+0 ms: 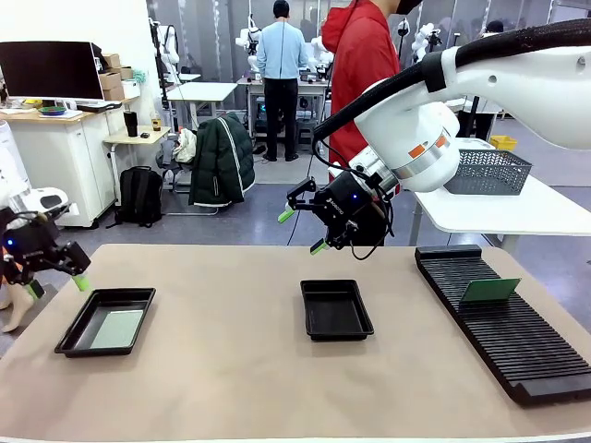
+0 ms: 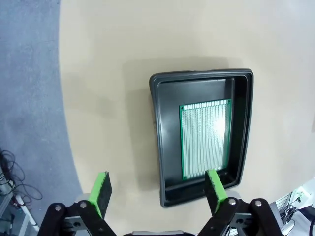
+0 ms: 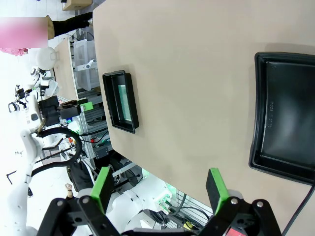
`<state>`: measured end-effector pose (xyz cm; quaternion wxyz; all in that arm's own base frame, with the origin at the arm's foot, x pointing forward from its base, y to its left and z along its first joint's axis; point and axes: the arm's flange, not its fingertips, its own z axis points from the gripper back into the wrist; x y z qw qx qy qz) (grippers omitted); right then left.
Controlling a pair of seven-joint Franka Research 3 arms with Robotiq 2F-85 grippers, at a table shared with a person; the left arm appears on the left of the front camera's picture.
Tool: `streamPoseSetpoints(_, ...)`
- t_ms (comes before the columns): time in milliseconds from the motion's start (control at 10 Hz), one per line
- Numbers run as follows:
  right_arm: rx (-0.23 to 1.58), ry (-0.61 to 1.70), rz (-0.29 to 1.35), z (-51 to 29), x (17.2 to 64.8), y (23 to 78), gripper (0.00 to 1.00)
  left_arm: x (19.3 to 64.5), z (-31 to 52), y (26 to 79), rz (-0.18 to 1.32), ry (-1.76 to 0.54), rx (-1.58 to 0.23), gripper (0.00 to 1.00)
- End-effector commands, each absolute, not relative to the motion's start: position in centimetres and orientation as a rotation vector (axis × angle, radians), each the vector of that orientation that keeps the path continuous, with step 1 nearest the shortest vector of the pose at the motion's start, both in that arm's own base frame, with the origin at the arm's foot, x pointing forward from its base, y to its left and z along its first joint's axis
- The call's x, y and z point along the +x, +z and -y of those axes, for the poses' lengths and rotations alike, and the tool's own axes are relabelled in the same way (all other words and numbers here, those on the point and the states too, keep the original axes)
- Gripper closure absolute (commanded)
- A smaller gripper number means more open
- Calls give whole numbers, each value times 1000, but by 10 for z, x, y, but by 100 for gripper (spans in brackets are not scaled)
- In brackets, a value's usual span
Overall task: Inspect and transfer BCBs to ESD trays.
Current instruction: Pick up the ESD tray and place it on the left side of the table.
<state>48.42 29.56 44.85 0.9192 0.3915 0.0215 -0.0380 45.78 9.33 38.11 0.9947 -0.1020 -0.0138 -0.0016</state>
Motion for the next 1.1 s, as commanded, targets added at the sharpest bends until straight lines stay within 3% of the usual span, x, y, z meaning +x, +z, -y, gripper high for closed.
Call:
streamPoseSetpoints(0,805,-82,-47,-298,485,447,0,460,-88,412,-24,-16,-145,0)
streamPoseSetpoints(600,805,-82,-47,-298,485,447,0,460,-67,468,-52,-9,-69,0)
streamPoseSetpoints(1000,805,-82,-47,-298,485,447,0,463,-74,459,-21,-19,-100,0)
